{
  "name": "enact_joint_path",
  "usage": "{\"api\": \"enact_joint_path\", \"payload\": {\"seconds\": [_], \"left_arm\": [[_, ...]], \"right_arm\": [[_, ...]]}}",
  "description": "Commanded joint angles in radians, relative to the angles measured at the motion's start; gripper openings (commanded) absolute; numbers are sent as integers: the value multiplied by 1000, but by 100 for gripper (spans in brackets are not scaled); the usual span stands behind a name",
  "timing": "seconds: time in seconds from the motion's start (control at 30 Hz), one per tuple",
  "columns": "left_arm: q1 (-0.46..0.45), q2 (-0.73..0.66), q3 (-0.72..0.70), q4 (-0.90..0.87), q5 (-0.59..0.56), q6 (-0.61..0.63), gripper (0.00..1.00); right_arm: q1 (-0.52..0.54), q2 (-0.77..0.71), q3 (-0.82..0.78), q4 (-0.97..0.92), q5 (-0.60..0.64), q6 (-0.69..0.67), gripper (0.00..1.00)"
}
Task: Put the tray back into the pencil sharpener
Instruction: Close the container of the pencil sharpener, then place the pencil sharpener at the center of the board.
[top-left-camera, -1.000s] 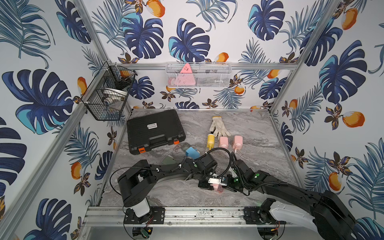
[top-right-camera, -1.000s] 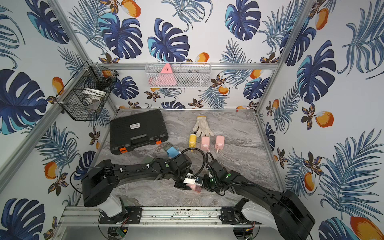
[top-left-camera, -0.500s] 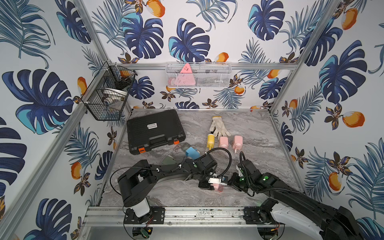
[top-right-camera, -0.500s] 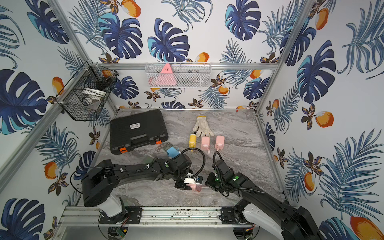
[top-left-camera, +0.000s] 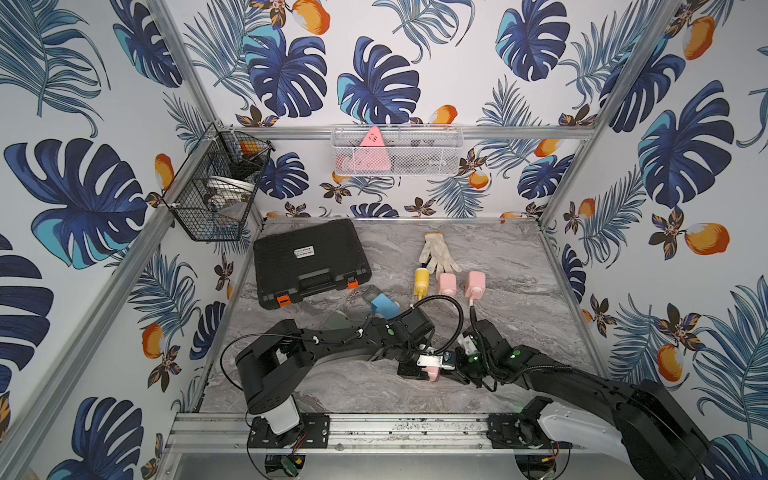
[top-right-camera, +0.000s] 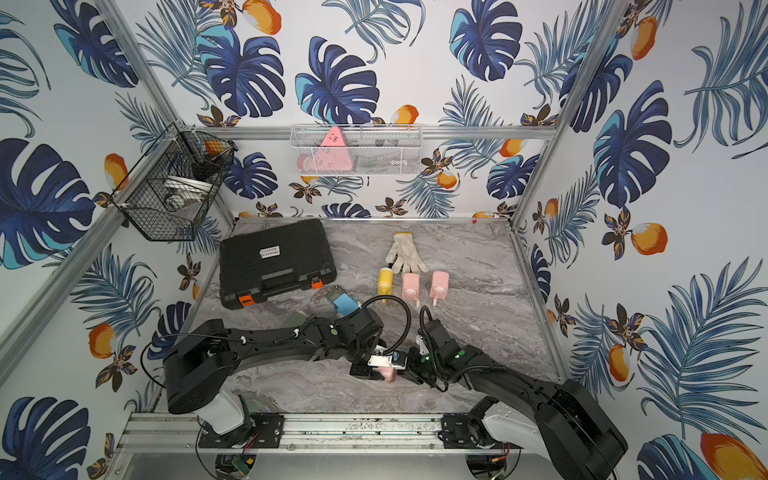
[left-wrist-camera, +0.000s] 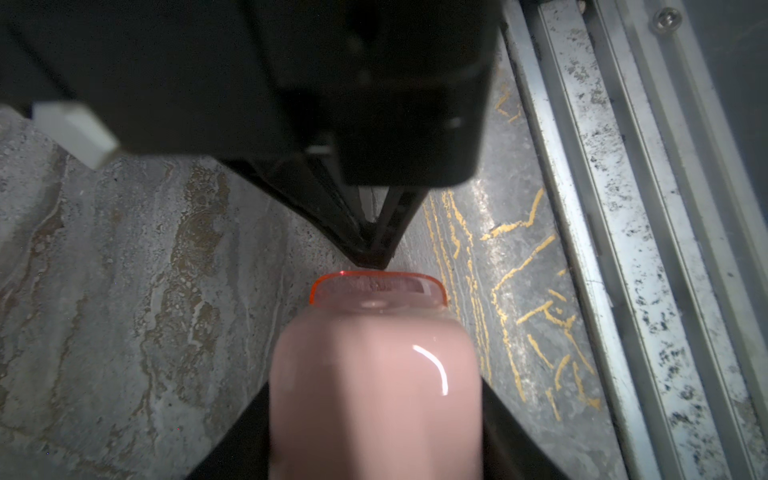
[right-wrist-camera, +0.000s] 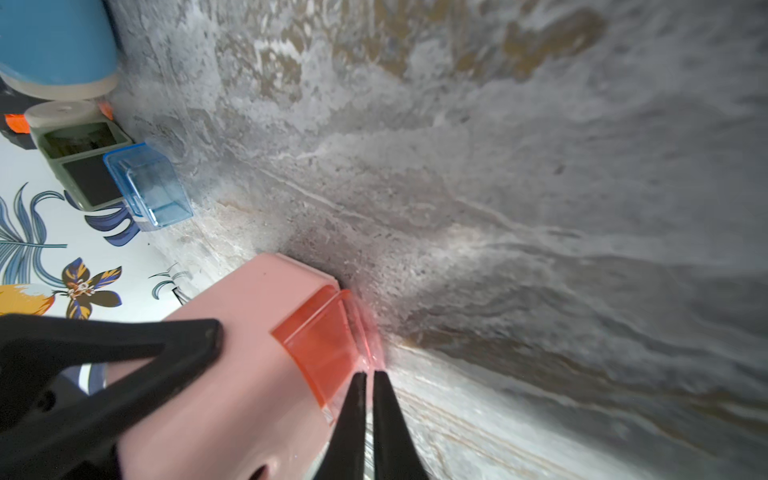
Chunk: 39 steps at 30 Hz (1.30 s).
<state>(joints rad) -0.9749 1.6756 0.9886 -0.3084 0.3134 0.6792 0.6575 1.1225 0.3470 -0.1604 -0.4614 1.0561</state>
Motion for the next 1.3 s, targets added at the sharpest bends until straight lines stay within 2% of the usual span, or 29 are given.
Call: {"api": "enact_joint_path", "payload": {"seconds": [0.0, 0.3, 0.4, 0.47, 0.57, 0.73, 0.87, 0.97, 1.0, 1.27], "left_arm": [[-2, 13, -6, -44, -8, -4, 48], [-2, 15, -5, -44, -9, -8, 48], [-1, 14, -5, -44, -14, -14, 48], [-1, 9, -3, -44, -23, -30, 47], [-1, -13, 0, -44, -54, -83, 44], [1, -77, 50, -78, -124, -304, 30], [10, -138, 67, -77, -209, -460, 17], [56, -139, 146, -147, -272, -580, 2], [80, -136, 175, -172, -278, -613, 0], [277, -105, 339, -240, -322, -868, 0]], "right_arm": [[1, 21, -6, 102, -33, 25, 10], [1, 69, -20, 182, -58, 48, 10], [1, 53, -18, 148, -46, 46, 10], [-1, 5, -4, 46, 12, 33, 13], [-1, -133, 48, -214, 208, 23, 17], [-2, -361, 165, -556, 535, 13, 22], [-2, -387, 262, -666, 662, -14, 24], [-2, -351, 317, -688, 697, -40, 24], [-3, -340, 329, -687, 701, -48, 24], [-3, -299, 349, -648, 684, -72, 25]]}}
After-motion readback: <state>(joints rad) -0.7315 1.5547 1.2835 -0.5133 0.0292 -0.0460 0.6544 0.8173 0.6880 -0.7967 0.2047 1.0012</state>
